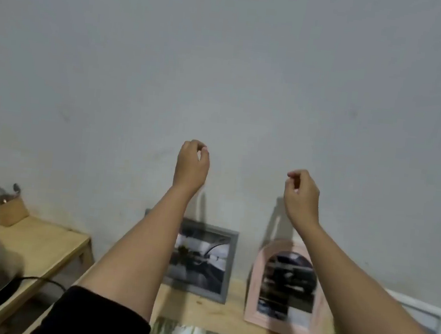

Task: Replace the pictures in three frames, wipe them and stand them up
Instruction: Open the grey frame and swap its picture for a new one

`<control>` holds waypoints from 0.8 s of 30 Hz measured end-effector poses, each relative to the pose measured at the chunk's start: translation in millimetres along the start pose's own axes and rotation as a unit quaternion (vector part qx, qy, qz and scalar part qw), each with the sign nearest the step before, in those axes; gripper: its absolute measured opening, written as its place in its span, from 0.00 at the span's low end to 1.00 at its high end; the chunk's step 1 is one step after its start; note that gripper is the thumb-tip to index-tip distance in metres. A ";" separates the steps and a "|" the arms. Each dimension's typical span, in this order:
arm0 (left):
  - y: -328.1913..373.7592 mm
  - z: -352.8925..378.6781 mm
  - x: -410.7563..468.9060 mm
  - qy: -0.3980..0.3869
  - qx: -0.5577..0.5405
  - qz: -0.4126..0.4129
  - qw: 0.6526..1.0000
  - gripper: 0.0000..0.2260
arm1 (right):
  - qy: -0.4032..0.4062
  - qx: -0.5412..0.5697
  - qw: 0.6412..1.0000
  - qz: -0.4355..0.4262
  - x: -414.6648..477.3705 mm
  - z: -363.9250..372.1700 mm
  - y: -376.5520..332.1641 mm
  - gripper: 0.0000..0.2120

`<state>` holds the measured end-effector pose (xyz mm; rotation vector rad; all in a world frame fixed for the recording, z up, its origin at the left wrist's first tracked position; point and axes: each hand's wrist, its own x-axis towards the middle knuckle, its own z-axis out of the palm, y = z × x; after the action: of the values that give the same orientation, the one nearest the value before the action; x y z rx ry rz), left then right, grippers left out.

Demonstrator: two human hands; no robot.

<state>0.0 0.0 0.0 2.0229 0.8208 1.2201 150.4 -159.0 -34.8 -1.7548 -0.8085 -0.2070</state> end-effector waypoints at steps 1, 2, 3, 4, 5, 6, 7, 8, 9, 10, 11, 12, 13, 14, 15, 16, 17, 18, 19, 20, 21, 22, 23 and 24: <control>-22.5 -6.8 0.6 -0.006 0.000 -0.029 1.000 0.10 | -0.015 0.002 0.999 0.042 -9.3 22.5 13.1 0.08; -47.1 -10.8 4.8 0.006 0.011 -0.055 0.998 0.10 | -0.015 0.001 0.997 0.081 -16.6 43.3 24.6 0.08; -77.8 -13.3 7.0 0.010 0.026 -0.086 0.996 0.10 | -0.023 -0.002 0.993 0.119 -27.5 65.2 39.7 0.08; -110.4 -16.3 7.3 0.006 0.041 -0.122 0.992 0.09 | -0.037 -0.006 0.985 0.166 -40.3 86.9 55.6 0.09; -139.1 -19.0 6.8 0.007 0.048 -0.156 0.986 0.09 | -0.045 -0.013 0.979 0.200 -51.9 106.2 67.6 0.09; -164.0 -21.4 6.9 0.009 0.051 -0.191 0.980 0.10 | -0.046 -0.025 0.973 0.224 -61.4 122.2 76.3 0.10; -188.5 -22.9 8.6 0.012 0.052 -0.223 0.973 0.11 | -0.043 -0.042 0.969 0.241 -67.8 137.7 83.6 0.11; -206.9 -24.6 9.6 0.008 0.054 -0.255 0.965 0.14 | -0.043 -0.057 0.965 0.252 -72.4 150.8 89.3 0.12; -226.2 -24.6 10.9 0.004 0.050 -0.282 0.958 0.17 | -0.041 -0.066 0.962 0.263 -76.1 162.4 97.7 0.13; -241.8 -24.9 11.2 -0.001 0.052 -0.309 0.950 0.19 | -0.036 -0.073 0.958 0.275 -78.9 172.4 104.0 0.14; -255.0 -24.5 10.9 -0.008 0.055 -0.331 0.942 0.21 | -0.030 -0.080 0.954 0.288 -80.9 180.3 107.0 0.15; -265.9 -23.8 10.3 -0.016 0.056 -0.348 0.936 0.23 | -0.024 -0.087 0.951 0.296 -83.1 186.9 109.5 0.16; -275.6 -22.3 9.7 -0.024 0.053 -0.359 0.932 0.24 | -0.017 -0.094 0.950 0.297 -84.5 192.6 111.3 0.17; -281.0 -20.8 9.0 -0.032 0.046 -0.365 0.929 0.24 | -0.012 -0.098 0.951 0.295 -85.9 196.8 111.6 0.18; -284.9 -18.7 8.1 -0.037 0.039 -0.366 0.929 0.24 | -0.011 -0.104 0.950 0.293 -87.2 199.9 111.0 0.18; -287.2 -17.2 6.8 -0.040 0.032 -0.359 0.932 0.24 | -0.010 -0.108 0.949 0.296 -88.2 202.3 110.6 0.17; -289.8 -15.5 6.1 -0.038 0.027 -0.347 0.937 0.24 | -0.005 -0.110 0.950 0.293 -88.5 204.0 110.3 0.17; -291.6 -14.5 5.7 -0.033 0.030 -0.334 0.941 0.23 | 0.001 -0.108 0.950 0.293 -88.4 205.1 109.6 0.17; -293.6 -14.6 5.7 -0.026 0.037 -0.324 0.945 0.23 | 0.007 -0.107 0.950 0.294 -88.5 205.9 109.6 0.18; -295.7 -15.5 5.8 -0.021 0.045 -0.315 0.948 0.23 | 0.010 -0.106 0.950 0.295 -88.8 205.8 109.0 0.19; -297.3 -16.7 5.7 -0.020 0.053 -0.307 0.950 0.24 | 0.011 -0.106 0.950 0.292 -89.6 205.4 109.2 0.20; -297.0 -18.6 5.5 -0.022 0.063 -0.305 0.950 0.24 | 0.008 -0.107 0.951 0.290 -90.9 204.1 108.3 0.19; -295.6 -20.9 5.3 -0.022 0.072 -0.303 0.950 0.25 | 0.005 -0.108 0.952 0.288 -92.4 202.6 107.4 0.19; -292.4 -24.0 4.3 -0.019 0.082 -0.303 0.949 0.25 | 0.001 -0.109 0.951 0.289 -94.3 199.2 104.4 0.20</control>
<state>-74.7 185.6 -214.6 1.7063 1.4300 0.7753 92.7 -31.7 -234.6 -2.1221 -0.2464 0.1017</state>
